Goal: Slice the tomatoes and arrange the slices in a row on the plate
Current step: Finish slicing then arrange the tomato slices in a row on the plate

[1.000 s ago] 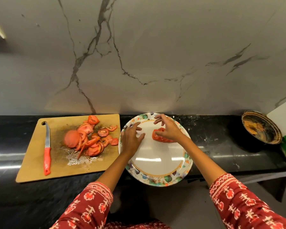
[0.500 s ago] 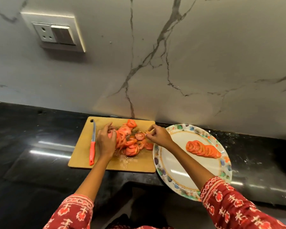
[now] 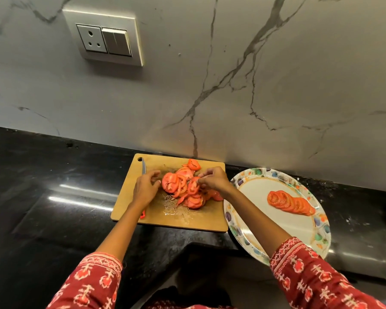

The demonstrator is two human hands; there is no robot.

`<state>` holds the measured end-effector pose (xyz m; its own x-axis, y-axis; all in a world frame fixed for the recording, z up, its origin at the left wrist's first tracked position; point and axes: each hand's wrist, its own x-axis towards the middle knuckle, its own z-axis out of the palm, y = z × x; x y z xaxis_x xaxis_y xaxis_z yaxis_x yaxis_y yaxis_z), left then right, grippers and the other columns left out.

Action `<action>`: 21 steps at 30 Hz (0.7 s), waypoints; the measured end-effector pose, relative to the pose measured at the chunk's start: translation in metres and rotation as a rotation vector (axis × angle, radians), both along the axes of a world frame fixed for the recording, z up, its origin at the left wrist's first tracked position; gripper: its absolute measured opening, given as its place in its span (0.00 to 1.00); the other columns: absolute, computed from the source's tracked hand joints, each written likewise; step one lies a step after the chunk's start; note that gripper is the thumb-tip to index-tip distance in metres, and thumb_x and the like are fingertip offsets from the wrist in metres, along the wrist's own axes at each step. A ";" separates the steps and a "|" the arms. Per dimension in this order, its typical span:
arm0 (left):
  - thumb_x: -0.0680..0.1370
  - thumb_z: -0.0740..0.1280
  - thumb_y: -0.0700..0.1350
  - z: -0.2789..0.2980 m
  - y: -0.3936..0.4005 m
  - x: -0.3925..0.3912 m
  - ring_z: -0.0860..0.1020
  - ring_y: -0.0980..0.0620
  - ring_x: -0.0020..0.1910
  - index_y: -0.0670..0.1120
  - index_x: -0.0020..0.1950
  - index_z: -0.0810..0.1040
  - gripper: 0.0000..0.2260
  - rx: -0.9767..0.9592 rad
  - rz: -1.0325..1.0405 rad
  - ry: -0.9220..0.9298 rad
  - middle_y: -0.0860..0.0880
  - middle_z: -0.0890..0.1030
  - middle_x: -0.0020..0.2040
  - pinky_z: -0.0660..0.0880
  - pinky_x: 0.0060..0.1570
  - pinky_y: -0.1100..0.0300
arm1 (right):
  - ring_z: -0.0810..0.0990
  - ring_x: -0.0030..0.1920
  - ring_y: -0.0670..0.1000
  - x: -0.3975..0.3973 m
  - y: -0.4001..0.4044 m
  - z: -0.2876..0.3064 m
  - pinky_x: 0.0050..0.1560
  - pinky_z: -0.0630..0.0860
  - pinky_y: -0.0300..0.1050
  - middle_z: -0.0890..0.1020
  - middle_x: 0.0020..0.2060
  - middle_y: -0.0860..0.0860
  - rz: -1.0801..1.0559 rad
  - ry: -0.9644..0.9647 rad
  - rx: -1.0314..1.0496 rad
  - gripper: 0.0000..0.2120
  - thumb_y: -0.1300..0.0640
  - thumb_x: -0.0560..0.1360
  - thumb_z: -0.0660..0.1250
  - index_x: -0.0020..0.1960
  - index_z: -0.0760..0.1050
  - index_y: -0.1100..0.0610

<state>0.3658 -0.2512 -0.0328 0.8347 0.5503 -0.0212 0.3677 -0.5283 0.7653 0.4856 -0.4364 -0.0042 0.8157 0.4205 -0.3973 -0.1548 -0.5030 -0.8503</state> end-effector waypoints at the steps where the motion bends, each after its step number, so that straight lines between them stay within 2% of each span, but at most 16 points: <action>1: 0.75 0.66 0.35 0.000 0.003 0.003 0.78 0.48 0.52 0.40 0.65 0.73 0.18 -0.011 -0.021 0.026 0.41 0.79 0.59 0.74 0.56 0.53 | 0.79 0.33 0.47 0.002 -0.002 0.007 0.34 0.77 0.38 0.79 0.34 0.52 0.015 0.002 0.028 0.10 0.69 0.69 0.71 0.36 0.76 0.57; 3: 0.75 0.66 0.36 -0.001 0.007 0.010 0.78 0.48 0.52 0.40 0.65 0.73 0.18 -0.051 -0.044 0.085 0.42 0.78 0.60 0.73 0.56 0.53 | 0.79 0.29 0.42 0.006 -0.004 0.018 0.29 0.75 0.33 0.80 0.33 0.51 0.063 -0.002 0.060 0.08 0.69 0.70 0.70 0.38 0.76 0.58; 5: 0.75 0.67 0.36 -0.002 0.012 0.018 0.77 0.46 0.56 0.39 0.65 0.73 0.18 -0.117 -0.036 0.122 0.42 0.79 0.58 0.73 0.57 0.54 | 0.79 0.27 0.39 0.009 -0.002 0.025 0.30 0.74 0.33 0.80 0.33 0.51 0.123 -0.025 0.068 0.07 0.68 0.71 0.70 0.40 0.76 0.58; 11: 0.74 0.68 0.35 -0.002 0.019 0.023 0.78 0.47 0.52 0.39 0.59 0.77 0.14 -0.251 -0.051 0.166 0.41 0.81 0.52 0.74 0.53 0.56 | 0.80 0.32 0.41 0.009 0.022 0.042 0.32 0.75 0.31 0.81 0.36 0.52 0.312 0.022 0.113 0.05 0.67 0.73 0.68 0.44 0.77 0.59; 15: 0.76 0.66 0.35 0.001 0.024 0.022 0.77 0.51 0.44 0.40 0.56 0.78 0.10 -0.296 -0.149 0.247 0.42 0.80 0.49 0.74 0.35 0.65 | 0.80 0.34 0.43 0.006 0.048 0.044 0.34 0.77 0.33 0.81 0.36 0.51 0.387 0.112 0.137 0.06 0.68 0.73 0.68 0.43 0.78 0.59; 17: 0.76 0.65 0.35 0.003 0.027 0.023 0.77 0.52 0.40 0.39 0.56 0.78 0.09 -0.310 -0.169 0.285 0.43 0.79 0.48 0.74 0.31 0.66 | 0.79 0.34 0.43 0.007 0.060 0.039 0.34 0.75 0.33 0.80 0.37 0.51 0.384 0.136 0.100 0.06 0.68 0.74 0.67 0.42 0.78 0.59; 19: 0.77 0.63 0.34 0.004 0.029 0.025 0.77 0.52 0.36 0.38 0.58 0.77 0.10 -0.349 -0.162 0.307 0.42 0.79 0.45 0.75 0.29 0.67 | 0.75 0.34 0.45 0.008 0.071 0.030 0.33 0.71 0.34 0.78 0.36 0.53 0.371 0.096 0.016 0.05 0.68 0.74 0.67 0.42 0.77 0.61; 21: 0.79 0.60 0.33 0.004 0.029 0.027 0.77 0.55 0.29 0.36 0.59 0.75 0.10 -0.422 -0.119 0.313 0.43 0.78 0.39 0.74 0.26 0.69 | 0.74 0.32 0.44 0.008 0.079 0.023 0.33 0.70 0.34 0.78 0.35 0.53 0.388 -0.040 -0.101 0.02 0.68 0.73 0.68 0.45 0.79 0.66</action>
